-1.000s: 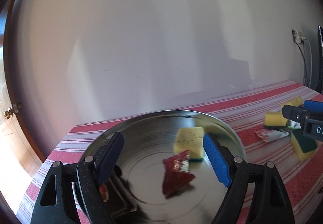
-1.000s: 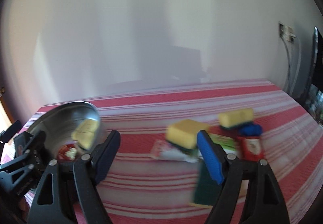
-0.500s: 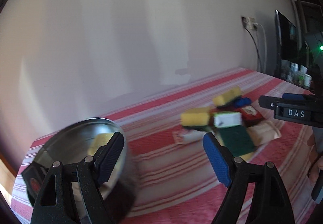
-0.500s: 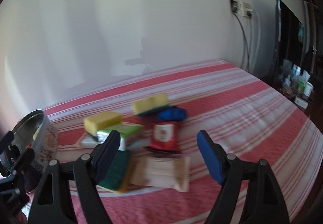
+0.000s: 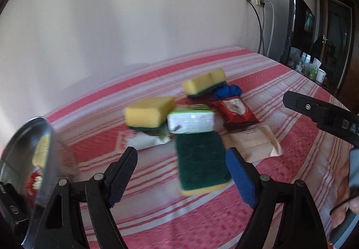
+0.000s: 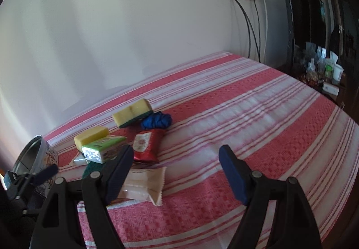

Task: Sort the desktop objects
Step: 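Grasp the green scouring pad with the left gripper while the right gripper grasps the white packet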

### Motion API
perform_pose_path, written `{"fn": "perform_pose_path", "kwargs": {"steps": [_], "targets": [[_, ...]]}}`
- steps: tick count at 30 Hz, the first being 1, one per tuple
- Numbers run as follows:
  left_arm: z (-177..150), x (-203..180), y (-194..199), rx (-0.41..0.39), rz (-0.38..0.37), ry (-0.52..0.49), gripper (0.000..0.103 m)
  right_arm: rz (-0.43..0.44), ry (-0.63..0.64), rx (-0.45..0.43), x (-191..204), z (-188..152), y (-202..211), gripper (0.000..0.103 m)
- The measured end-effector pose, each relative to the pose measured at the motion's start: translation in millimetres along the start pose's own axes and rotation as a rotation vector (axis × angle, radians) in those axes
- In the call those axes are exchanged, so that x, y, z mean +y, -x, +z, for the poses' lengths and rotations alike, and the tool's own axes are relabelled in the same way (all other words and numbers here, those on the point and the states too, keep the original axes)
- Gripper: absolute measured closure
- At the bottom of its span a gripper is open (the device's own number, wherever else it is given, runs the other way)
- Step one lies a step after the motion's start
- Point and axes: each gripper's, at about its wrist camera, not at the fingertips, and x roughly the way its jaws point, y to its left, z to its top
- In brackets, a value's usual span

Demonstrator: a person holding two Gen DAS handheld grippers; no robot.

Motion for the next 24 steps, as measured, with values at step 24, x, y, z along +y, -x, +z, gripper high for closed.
{"fn": "perform_pose_path", "kwargs": {"steps": [24], "targets": [[-2.4,7.7,17.0,0.005,-0.121,-0.01,0.048,0.094,0.033,0.2,-3.2,-6.2,-29.2,0.023]]}}
